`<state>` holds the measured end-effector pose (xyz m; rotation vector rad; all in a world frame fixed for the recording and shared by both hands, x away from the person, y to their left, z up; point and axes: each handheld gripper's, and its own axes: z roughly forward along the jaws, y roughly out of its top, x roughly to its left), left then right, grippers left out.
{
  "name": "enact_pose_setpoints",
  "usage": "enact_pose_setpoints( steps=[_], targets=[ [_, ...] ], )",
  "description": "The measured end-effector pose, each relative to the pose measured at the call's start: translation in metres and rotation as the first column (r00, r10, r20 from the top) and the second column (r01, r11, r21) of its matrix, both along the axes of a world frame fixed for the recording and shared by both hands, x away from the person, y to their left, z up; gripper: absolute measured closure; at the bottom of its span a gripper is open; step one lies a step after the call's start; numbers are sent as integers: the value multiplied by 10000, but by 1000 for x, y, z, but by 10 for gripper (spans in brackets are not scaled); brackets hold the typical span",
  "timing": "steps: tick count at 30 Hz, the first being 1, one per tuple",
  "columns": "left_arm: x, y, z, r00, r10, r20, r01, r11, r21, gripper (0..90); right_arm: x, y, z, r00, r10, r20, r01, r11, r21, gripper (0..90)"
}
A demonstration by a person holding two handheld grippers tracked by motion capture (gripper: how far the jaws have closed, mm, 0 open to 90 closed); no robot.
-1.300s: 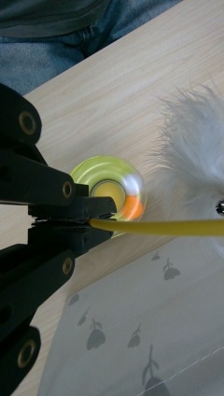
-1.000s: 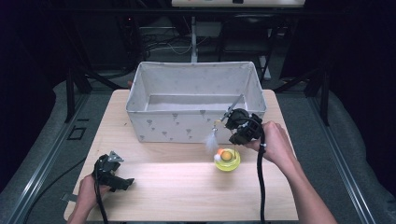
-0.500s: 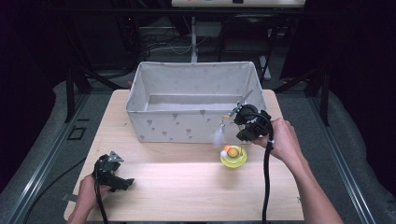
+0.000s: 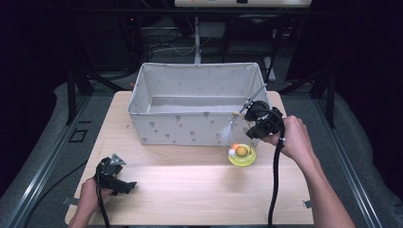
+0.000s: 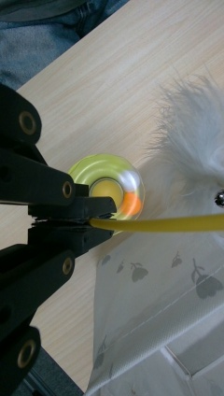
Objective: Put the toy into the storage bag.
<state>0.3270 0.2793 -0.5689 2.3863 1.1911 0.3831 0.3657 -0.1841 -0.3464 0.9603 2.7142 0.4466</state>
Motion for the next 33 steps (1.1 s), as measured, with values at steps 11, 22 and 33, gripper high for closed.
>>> enact_pose_setpoints(
  steps=[11,22,33],
  targets=[
    [0,0,0,10000,-17,-3,17,10000,11,2,4,-8,7,9997,-231,-58,230,9997,-105,885],
    [0,0,0,10000,-9,-16,9,10000,25,2,2,-18,25,9989,-445,148,446,9990,-69,885],
    [0,-1,0,10000,-42,-44,43,10000,43,2,2,-23,49,9988,-470,110,471,9988,-106,885]
  ],
)
